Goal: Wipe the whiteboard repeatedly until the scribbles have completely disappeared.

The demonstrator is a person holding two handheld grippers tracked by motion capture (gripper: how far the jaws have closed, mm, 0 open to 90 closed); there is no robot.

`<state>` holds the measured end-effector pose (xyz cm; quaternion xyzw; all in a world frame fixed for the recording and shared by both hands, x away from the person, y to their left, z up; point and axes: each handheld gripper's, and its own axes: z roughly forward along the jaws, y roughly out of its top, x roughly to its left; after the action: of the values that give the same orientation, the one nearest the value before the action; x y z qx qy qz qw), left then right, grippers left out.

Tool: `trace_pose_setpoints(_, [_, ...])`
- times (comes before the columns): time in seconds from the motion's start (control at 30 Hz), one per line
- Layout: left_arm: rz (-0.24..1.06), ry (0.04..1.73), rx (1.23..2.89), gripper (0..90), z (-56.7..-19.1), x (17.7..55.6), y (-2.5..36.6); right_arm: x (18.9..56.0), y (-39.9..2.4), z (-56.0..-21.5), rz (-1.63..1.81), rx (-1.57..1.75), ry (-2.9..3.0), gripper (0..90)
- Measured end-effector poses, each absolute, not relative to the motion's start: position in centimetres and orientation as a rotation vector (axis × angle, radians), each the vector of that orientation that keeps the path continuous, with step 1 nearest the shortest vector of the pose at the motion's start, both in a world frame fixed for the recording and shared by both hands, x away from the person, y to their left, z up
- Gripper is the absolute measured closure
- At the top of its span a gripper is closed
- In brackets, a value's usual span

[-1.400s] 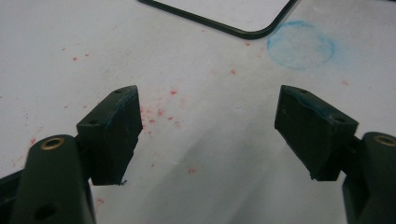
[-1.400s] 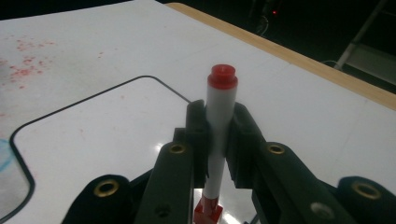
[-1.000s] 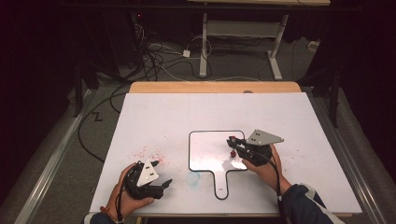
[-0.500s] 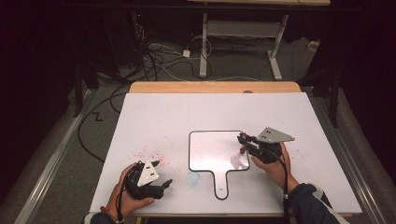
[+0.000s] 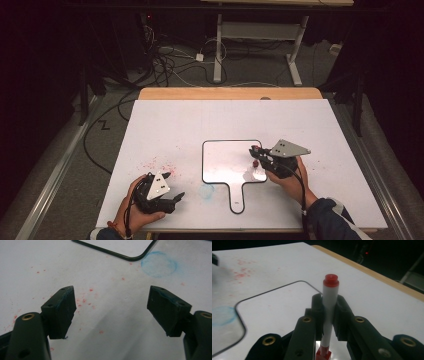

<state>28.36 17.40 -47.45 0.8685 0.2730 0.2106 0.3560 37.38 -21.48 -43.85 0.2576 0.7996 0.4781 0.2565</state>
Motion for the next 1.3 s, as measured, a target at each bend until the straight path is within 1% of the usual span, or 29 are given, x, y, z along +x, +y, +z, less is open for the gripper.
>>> trace_pose_setpoints(0.17, [0.542,0.706,2.244,22.1,-47.5,28.4,17.4,38.4,-22.6,-44.0,1.278,0.738,2.119,81.5])
trace_pose_setpoints(0.33, [0.539,0.701,2.246,22.1,-47.5,28.4,17.3,37.8,-21.9,-44.1,1.301,0.707,2.137,81.4])
trace_pose_setpoints(0.6, [0.537,0.697,2.253,22.1,-47.5,28.4,17.3,36.9,-19.5,-44.3,1.349,0.636,2.178,81.5])
trace_pose_setpoints(0.87, [0.535,0.703,2.253,22.1,-47.6,28.5,17.3,38.5,-20.2,-44.3,1.267,0.676,2.109,81.5])
trace_pose_setpoints(1.17, [0.534,0.698,2.256,22.1,-47.6,28.4,17.2,37.4,-19.0,-44.3,1.355,0.64,2.174,81.5])
trace_pose_setpoints(1.3, [0.535,0.699,2.255,22.1,-47.6,28.4,17.2,38.0,-19.1,-44.3,1.319,0.649,2.152,81.4])
